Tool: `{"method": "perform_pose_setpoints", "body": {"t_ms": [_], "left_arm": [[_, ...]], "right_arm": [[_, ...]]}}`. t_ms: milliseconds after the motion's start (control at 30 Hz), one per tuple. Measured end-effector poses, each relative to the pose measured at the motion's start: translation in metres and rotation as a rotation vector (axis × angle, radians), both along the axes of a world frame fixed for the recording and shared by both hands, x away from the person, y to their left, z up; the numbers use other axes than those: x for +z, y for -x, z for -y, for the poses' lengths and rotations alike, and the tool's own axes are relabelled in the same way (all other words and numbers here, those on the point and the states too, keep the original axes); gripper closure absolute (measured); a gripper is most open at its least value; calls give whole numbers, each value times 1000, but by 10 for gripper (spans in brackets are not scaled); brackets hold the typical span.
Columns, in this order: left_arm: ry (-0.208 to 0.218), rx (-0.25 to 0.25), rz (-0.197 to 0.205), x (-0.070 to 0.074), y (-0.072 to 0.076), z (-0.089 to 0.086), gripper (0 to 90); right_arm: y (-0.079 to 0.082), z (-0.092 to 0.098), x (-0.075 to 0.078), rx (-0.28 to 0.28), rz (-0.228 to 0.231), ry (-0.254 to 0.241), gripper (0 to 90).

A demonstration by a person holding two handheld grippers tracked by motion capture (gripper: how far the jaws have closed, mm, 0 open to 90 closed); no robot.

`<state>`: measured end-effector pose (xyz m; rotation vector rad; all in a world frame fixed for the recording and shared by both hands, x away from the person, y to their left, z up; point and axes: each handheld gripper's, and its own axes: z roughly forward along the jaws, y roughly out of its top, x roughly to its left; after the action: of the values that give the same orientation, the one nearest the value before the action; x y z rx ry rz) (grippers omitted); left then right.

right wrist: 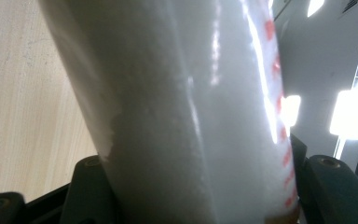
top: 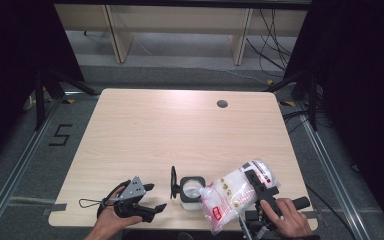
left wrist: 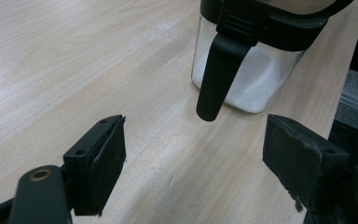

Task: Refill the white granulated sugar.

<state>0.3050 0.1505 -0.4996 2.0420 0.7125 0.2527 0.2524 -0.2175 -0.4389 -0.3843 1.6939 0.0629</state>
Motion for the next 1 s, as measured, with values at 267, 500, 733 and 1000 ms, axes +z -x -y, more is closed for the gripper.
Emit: {"method": "perform_pose_setpoints", "body": {"t_ms": [267, 500, 733, 1000], "left_arm": [[0, 0, 0, 0, 0, 0, 208], [-1, 0, 1, 0, 0, 0, 208], [-1, -1, 1, 0, 0, 0, 208], [-1, 0, 1, 0, 0, 0, 208]], "right_arm": [[1, 1, 0, -8, -5, -4, 436], [0, 2, 0, -7, -12, -12, 437], [-1, 2, 0, 5, -11, -2, 438], [-1, 2, -1, -1, -18, -20, 438]]}}
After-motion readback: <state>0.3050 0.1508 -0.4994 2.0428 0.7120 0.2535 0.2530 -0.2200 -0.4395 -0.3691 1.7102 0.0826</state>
